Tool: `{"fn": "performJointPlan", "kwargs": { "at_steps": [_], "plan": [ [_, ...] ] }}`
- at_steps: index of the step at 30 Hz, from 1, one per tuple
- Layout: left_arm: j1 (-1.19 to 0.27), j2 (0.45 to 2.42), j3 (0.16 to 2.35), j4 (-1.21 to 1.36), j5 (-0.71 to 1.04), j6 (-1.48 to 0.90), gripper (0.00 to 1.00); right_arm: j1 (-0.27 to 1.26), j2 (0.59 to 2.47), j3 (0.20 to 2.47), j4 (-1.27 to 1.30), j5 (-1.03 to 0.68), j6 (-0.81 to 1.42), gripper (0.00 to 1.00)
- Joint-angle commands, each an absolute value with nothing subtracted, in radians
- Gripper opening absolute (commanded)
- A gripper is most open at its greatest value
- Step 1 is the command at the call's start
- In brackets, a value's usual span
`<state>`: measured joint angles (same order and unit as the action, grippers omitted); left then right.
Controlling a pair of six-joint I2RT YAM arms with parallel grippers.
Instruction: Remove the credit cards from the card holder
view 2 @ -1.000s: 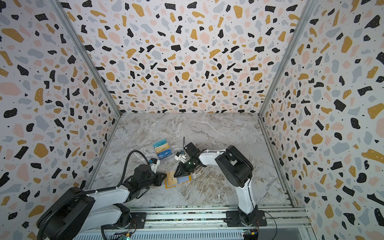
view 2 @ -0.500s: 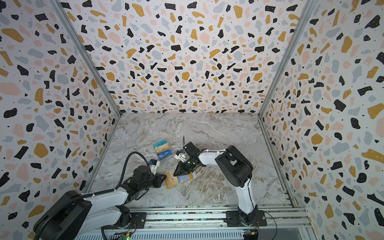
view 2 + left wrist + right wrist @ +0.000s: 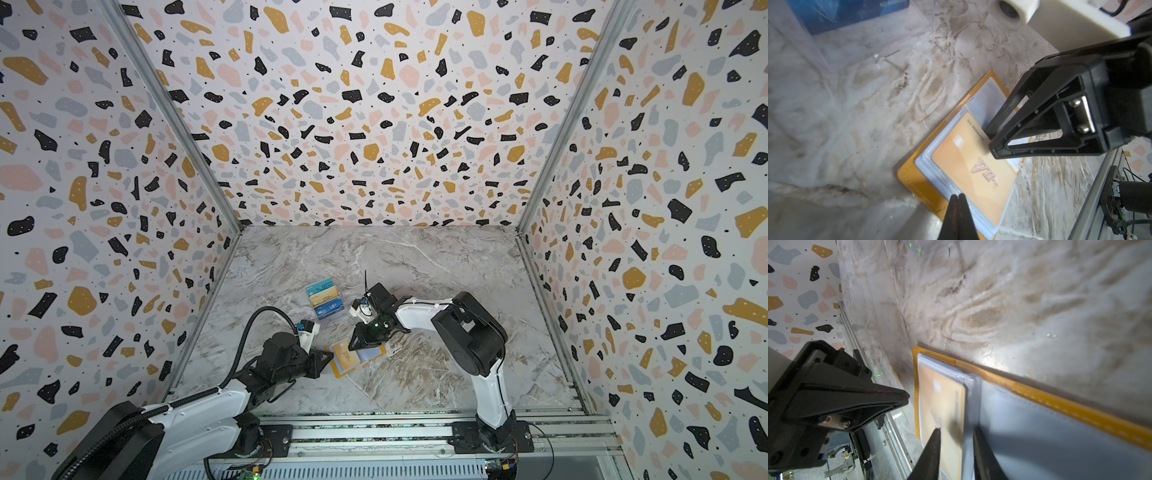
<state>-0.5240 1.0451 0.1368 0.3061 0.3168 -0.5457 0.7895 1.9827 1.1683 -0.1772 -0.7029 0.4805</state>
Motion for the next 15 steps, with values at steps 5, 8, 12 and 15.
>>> {"fn": "performJointPlan", "kwargs": {
  "at_steps": [5,8,12,15],
  "plan": [
    [-0.528,1.073,0.114,0.323,0.349,-0.552,0.0,0.797,1.945,1.179,-0.257,-0.718,0.456,0.29],
    [-0.528,1.09,0.114,0.325,0.348,-0.551,0.0,0.798,1.941,1.176,-0.259,-0.732,0.453,0.28],
    [-0.528,1.106,0.107,0.331,0.341,-0.55,0.0,0.798,1.937,1.174,-0.262,-0.758,0.446,0.28],
    [-0.528,1.111,0.113,0.324,0.331,-0.549,0.0,0.798,1.936,1.172,-0.246,-0.802,0.446,0.27]
  ]
}}
